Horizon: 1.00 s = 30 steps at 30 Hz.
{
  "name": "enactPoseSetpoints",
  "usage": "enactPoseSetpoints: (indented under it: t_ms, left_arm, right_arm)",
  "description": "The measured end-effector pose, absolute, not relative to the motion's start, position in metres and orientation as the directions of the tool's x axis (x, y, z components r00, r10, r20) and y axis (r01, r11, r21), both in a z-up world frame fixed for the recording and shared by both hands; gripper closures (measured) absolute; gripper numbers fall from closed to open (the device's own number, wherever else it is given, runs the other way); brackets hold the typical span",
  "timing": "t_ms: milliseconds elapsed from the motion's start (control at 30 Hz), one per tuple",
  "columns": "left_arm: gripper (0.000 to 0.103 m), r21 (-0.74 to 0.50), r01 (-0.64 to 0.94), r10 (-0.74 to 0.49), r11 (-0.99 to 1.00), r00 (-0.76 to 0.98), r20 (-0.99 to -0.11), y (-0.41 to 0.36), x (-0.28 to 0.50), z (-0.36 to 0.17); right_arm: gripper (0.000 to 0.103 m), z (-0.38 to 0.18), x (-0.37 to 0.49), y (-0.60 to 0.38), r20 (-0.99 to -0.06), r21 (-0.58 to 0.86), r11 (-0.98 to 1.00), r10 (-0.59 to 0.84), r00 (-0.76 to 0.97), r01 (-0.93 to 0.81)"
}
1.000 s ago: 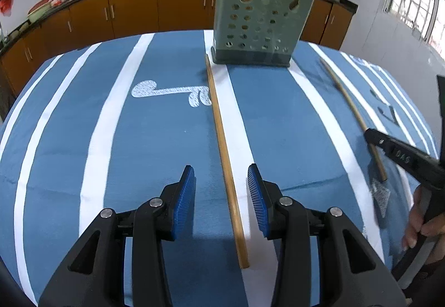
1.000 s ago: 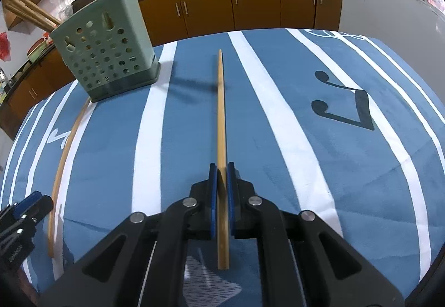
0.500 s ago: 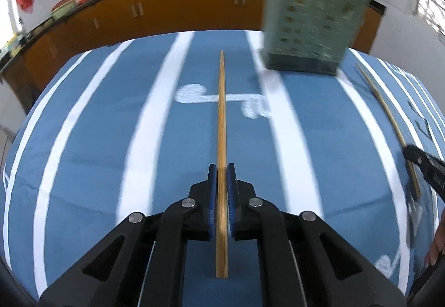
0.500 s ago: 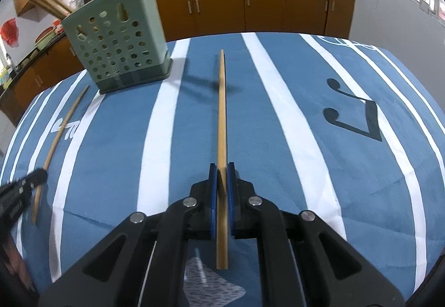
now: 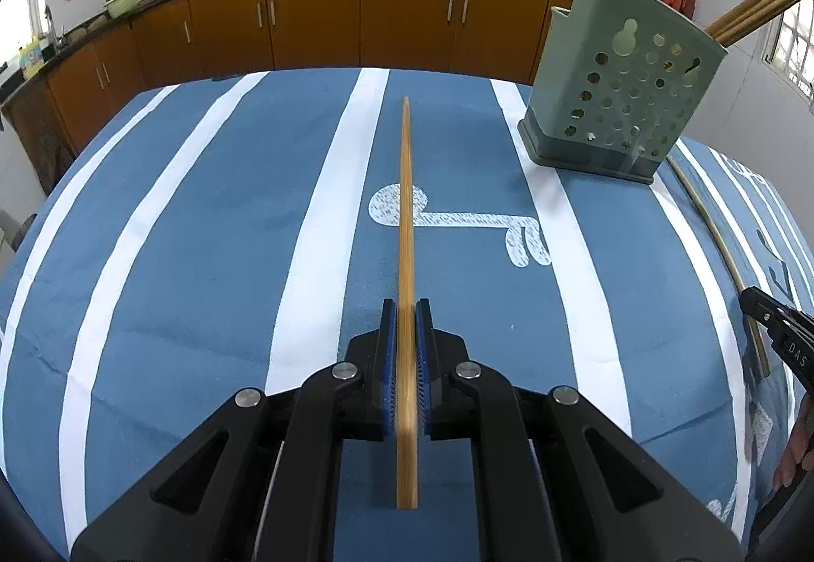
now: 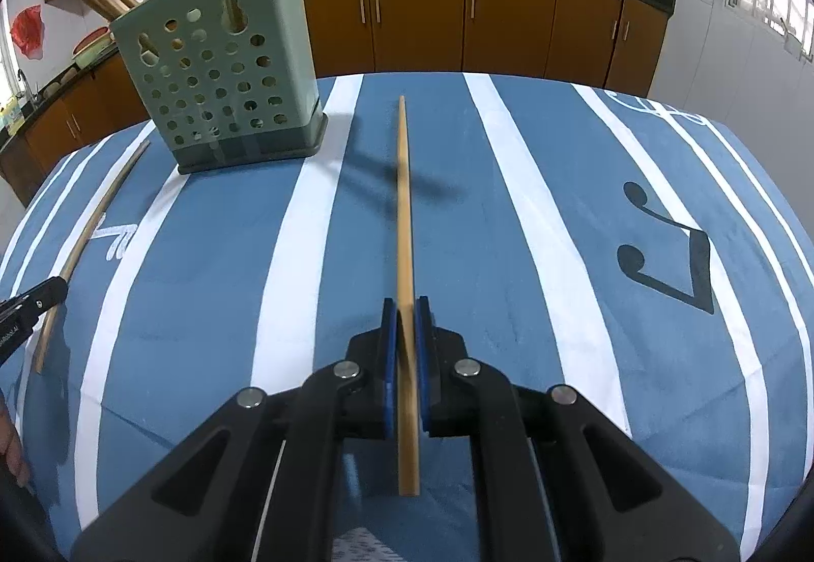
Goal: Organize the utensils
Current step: 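Return to the table and grasp the last chopstick with each tool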
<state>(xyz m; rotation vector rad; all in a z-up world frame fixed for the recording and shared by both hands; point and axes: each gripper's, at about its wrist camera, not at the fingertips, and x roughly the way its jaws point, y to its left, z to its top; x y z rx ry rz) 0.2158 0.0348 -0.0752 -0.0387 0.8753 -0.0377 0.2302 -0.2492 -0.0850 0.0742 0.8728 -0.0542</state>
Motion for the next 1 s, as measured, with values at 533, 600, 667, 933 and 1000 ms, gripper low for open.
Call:
enactPoseSetpoints:
  t_ms: [533,600,667,933,1000]
  left_arm:
    - [0.094,-0.06,0.014,-0.055,0.998,0.64,-0.767,0.0377,0.2148,-0.0754]
    - [0.094,-0.061,0.014,-0.056,0.998,0.64,-0.767,0.0378,0.2149,-0.0754]
    - [0.094,-0.061,0.014,-0.056,0.998,0.64,-0.767,0.0378,0.2151,-0.0754]
    - [0.094,-0.068,0.014,-0.061,0.998,0.64,-0.766,0.0383,0.2154,-0.0755]
    - [0.094,-0.068,0.014,-0.061,0.998,0.64,-0.766,0.0383,0.2153,-0.0755]
  right_arm:
    - [0.094,-0.0857,0.2315,-0.2499,-0.767,0.054,0.996,-0.009,0.641,0.077]
    - [0.094,-0.0859,0.2314,-0.2498,-0.767,0.055,0.995,-0.007,0.641,0.078]
    - [0.094,-0.086,0.2315,-0.2497,-0.767,0.055,0.995,-0.008,0.641,0.078]
    - [0.094,-0.0859,0.2315,-0.25,-0.767,0.055,0.995,-0.007,0.641,0.077]
    - [0.094,-0.086,0.2314,-0.2501,-0.767,0.056,0.995,-0.007,0.641,0.077]
